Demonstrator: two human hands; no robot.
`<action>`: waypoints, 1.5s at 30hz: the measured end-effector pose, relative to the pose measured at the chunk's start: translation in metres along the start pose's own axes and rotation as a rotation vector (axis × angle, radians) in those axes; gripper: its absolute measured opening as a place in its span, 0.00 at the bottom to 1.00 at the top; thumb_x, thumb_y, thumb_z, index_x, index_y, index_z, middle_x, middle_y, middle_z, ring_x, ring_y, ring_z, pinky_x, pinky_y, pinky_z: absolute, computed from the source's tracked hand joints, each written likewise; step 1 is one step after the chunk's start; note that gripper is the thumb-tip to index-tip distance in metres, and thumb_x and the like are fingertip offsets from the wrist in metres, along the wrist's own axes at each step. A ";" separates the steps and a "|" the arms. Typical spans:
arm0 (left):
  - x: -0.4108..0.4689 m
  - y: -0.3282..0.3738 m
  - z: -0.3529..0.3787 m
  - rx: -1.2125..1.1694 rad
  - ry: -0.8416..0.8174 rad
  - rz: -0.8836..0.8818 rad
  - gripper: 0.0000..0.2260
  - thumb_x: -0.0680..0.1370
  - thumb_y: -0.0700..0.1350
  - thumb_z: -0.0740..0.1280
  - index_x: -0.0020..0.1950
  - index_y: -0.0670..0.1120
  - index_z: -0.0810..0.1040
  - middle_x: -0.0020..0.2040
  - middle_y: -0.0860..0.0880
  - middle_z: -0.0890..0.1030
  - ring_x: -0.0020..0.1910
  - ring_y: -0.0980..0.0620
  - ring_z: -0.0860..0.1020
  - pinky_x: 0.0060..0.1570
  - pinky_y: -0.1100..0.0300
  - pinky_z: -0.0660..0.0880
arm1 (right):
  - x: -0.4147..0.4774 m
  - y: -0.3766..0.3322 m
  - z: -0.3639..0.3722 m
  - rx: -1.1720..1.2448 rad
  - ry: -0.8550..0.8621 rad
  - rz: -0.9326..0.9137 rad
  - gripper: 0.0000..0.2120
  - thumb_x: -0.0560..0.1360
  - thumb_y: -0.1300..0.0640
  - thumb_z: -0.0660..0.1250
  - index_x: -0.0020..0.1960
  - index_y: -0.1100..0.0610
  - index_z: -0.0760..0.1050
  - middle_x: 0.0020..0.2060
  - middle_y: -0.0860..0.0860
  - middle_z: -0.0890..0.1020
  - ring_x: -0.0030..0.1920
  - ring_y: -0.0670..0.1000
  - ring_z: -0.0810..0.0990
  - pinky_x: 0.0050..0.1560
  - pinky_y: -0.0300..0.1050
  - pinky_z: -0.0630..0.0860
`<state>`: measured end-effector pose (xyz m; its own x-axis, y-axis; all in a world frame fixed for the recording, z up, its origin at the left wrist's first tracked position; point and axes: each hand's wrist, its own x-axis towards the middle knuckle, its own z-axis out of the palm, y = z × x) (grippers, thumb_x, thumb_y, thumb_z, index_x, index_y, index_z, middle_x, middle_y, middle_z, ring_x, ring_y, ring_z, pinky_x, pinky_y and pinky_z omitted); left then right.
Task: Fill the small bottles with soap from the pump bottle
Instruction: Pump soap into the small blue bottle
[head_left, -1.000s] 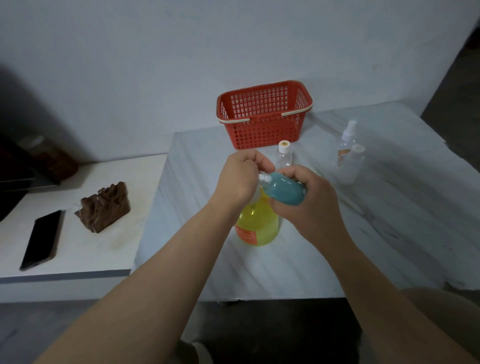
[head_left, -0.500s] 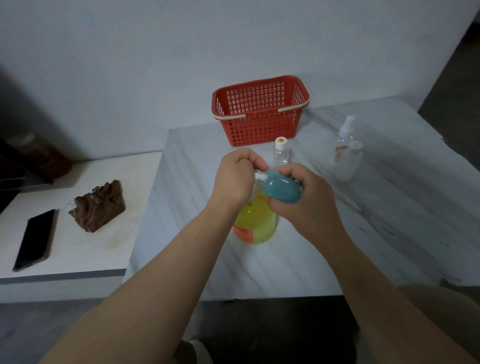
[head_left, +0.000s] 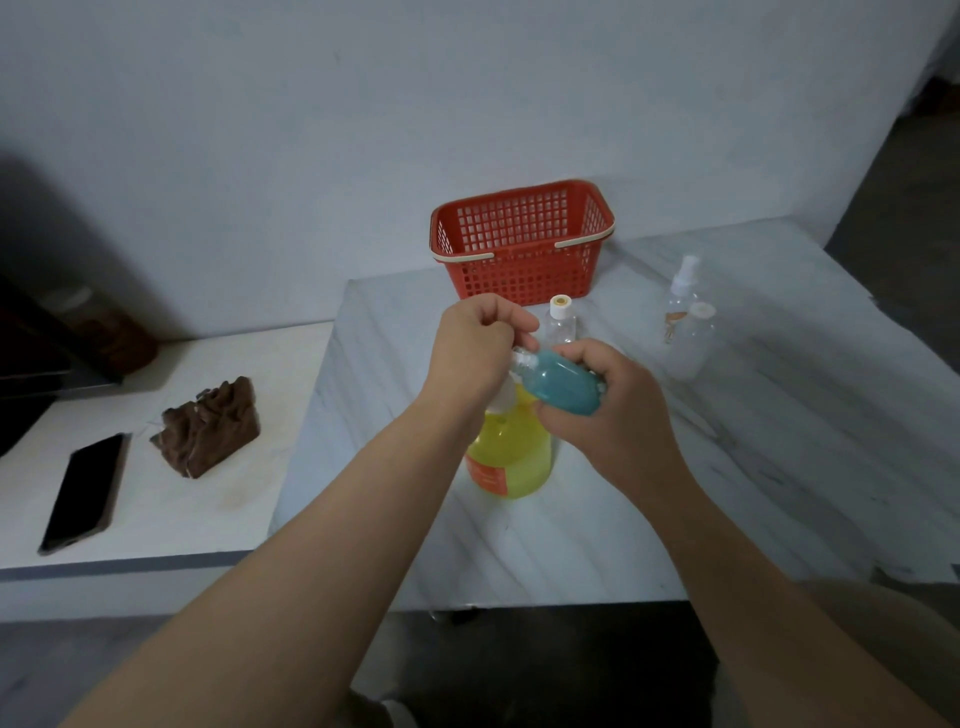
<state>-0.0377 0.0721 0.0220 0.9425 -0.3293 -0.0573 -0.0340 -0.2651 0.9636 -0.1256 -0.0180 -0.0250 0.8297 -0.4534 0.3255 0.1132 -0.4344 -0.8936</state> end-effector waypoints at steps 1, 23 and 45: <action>0.001 0.000 0.000 0.004 -0.004 0.001 0.16 0.72 0.29 0.54 0.37 0.44 0.77 0.31 0.47 0.78 0.32 0.52 0.73 0.35 0.61 0.71 | 0.000 0.000 0.000 -0.004 0.000 0.004 0.23 0.61 0.64 0.76 0.40 0.39 0.72 0.32 0.38 0.79 0.34 0.37 0.76 0.34 0.27 0.68; 0.000 -0.013 0.002 0.045 -0.032 -0.023 0.16 0.72 0.31 0.51 0.38 0.43 0.77 0.35 0.45 0.77 0.33 0.51 0.72 0.32 0.60 0.68 | -0.001 0.002 0.004 0.056 -0.050 0.096 0.16 0.62 0.63 0.76 0.41 0.45 0.76 0.32 0.42 0.79 0.33 0.41 0.76 0.33 0.29 0.69; -0.002 -0.012 0.000 0.052 -0.044 -0.028 0.16 0.71 0.29 0.51 0.40 0.41 0.78 0.35 0.44 0.76 0.32 0.51 0.72 0.31 0.61 0.68 | -0.002 0.001 0.002 0.013 -0.034 0.063 0.15 0.62 0.62 0.76 0.42 0.46 0.76 0.33 0.44 0.80 0.33 0.41 0.76 0.33 0.29 0.68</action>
<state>-0.0390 0.0753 0.0109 0.9279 -0.3602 -0.0963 -0.0265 -0.3212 0.9466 -0.1264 -0.0159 -0.0274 0.8535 -0.4527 0.2582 0.0670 -0.3960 -0.9158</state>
